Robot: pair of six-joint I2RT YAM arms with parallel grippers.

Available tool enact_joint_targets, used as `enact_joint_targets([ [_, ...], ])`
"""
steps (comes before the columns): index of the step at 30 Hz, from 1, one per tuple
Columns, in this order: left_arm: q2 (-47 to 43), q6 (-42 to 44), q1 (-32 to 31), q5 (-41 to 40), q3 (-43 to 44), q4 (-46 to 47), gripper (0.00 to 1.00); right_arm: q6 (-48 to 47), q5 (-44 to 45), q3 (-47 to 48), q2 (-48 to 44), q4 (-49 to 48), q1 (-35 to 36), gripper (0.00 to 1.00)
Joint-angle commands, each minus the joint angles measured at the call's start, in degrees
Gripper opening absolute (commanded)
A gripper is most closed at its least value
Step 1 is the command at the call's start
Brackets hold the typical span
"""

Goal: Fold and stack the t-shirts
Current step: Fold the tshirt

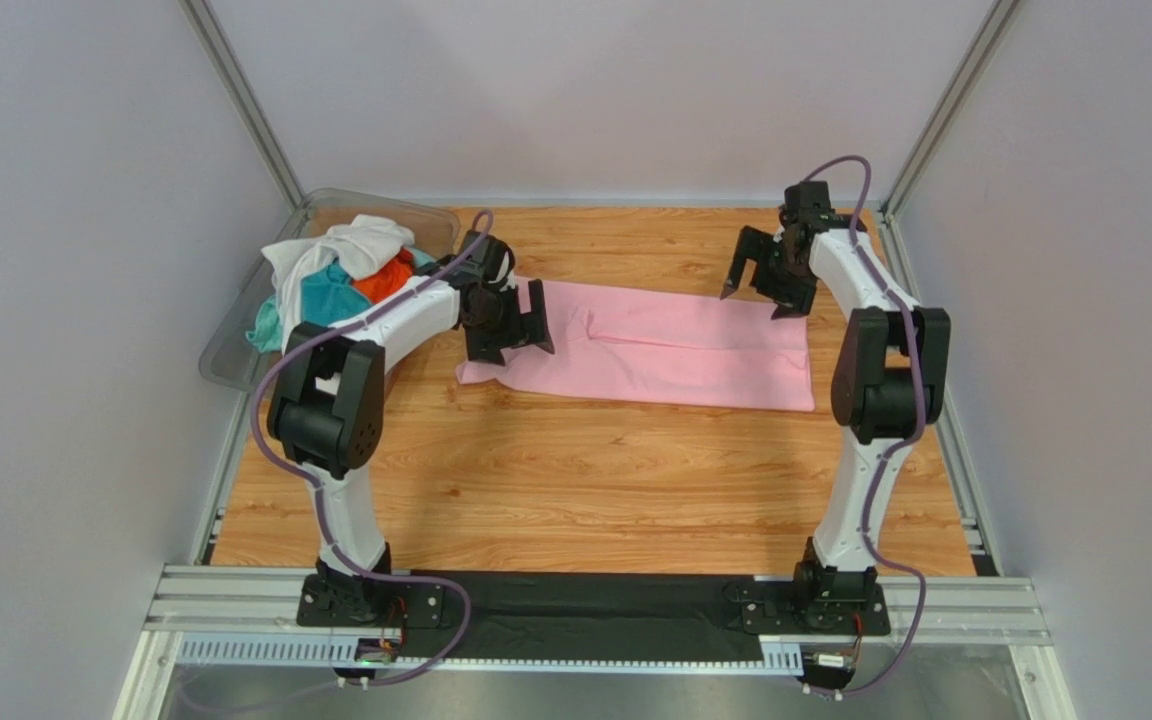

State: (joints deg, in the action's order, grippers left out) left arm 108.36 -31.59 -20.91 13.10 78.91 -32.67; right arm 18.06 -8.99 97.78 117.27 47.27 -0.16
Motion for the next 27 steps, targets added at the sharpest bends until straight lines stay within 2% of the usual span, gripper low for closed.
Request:
enact_joint_targets([
  [1,2.2,-0.8,0.6,-1.5,0.4,0.6,1.0,-2.9,1.7,9.4,6.9,3.5,-0.4,1.0],
  [4,4.8,-1.4,1.0,-4.4,2.3,-1.2,1.0,-2.9,2.0,11.0,10.7,4.9,-0.4,1.0],
  [7,7.9,-3.1,1.0,-6.8,6.2,-3.7,1.0,-1.6,3.1,7.6,10.5,3.8,-0.4,1.0],
  [10,12.0,-3.6,1.0,-5.4,11.2,-5.0,1.0,0.2,3.5,0.8,7.3,1.4,-0.3,1.0],
  [16,22.1,-4.0,1.0,-6.9,28.3,-11.9,1.0,5.3,0.3,-23.6,-8.6,-6.9,-0.1,1.0],
  [22,33.0,-3.2,1.0,-3.9,48.2,-15.6,1.0,12.4,2.0,-46.8,-22.9,-11.2,8.5,1.0],
  [24,36.0,-3.6,1.0,-1.9,52.5,-15.8,1.0,16.0,2.4,-51.4,-25.7,-11.6,15.7,1.0],
  [25,36.8,-4.1,1.0,-1.1,53.4,-15.8,1.0,17.7,2.2,-55.2,-28.4,-11.8,21.2,1.0],
  [27,38.3,-4.5,0.8,0.8,54.1,-15.2,1.0,22.6,1.4,-57.7,-30.4,-12.8,27.2,1.0],
])
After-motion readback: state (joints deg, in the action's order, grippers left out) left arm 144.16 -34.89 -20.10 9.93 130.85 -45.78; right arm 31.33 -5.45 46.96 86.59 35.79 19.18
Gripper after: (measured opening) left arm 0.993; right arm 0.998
